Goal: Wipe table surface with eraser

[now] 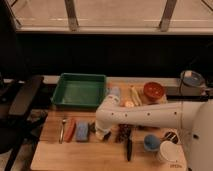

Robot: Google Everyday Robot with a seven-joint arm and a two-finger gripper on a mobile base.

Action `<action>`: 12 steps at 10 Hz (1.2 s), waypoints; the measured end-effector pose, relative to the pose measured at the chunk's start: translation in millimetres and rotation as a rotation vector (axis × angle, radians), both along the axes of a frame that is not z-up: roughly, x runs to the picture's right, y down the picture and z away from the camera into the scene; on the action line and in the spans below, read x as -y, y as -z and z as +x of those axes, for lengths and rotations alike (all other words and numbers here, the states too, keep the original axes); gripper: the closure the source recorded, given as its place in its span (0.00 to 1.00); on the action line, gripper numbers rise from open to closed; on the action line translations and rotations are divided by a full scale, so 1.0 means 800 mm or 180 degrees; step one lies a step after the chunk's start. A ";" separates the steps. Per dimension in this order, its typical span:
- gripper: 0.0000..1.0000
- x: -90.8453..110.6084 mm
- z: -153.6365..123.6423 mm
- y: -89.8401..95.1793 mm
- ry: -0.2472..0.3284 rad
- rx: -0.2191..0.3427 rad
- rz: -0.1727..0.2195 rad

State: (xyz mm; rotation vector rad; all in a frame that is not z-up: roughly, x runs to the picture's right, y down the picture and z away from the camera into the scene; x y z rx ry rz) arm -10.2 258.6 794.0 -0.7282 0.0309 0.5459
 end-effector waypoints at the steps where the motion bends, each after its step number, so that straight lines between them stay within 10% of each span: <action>1: 1.00 -0.002 0.013 0.004 -0.0019 -0.0051 -0.0001; 5: 1.00 0.027 0.063 -0.008 0.0008 -0.0339 0.0039; 12: 1.00 0.021 -0.024 -0.015 0.0380 -0.0003 0.0003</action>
